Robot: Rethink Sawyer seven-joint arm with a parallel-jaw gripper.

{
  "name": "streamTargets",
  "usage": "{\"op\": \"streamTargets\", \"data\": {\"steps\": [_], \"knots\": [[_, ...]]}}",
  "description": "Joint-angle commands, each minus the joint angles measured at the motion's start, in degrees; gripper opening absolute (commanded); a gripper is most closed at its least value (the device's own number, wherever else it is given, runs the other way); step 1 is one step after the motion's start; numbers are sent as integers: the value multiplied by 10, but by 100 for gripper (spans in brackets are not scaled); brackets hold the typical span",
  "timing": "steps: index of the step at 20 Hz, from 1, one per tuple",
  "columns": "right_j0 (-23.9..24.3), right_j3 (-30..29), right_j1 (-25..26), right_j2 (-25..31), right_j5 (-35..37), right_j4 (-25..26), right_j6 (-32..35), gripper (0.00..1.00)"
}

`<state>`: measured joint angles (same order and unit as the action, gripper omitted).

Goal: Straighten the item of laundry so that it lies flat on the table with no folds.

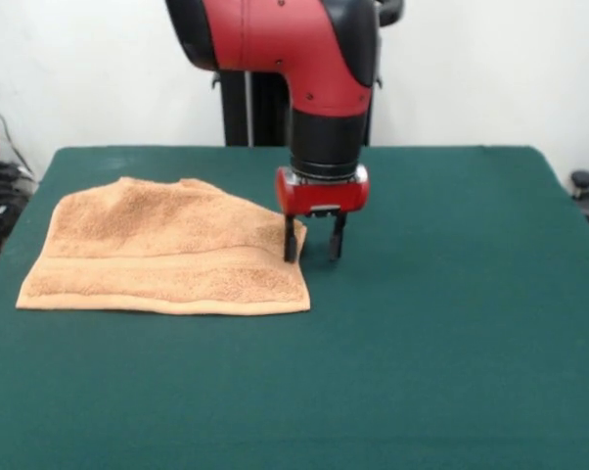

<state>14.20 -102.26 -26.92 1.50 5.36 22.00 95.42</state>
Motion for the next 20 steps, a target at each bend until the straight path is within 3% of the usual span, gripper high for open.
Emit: {"op": "streamTargets", "data": {"steps": [1, 5, 10, 15, 20], "knots": [[35, -75, -71, 55, 73, 1, 33, 100], [68, -104, -116, 93, 113, -11, 12, 100], [115, -129, -137, 141, 123, -10, -2, 100], [80, -96, -76, 80, -5, 47, 46, 100], [59, -71, -36, 50, -57, 55, 67, 100]]}}
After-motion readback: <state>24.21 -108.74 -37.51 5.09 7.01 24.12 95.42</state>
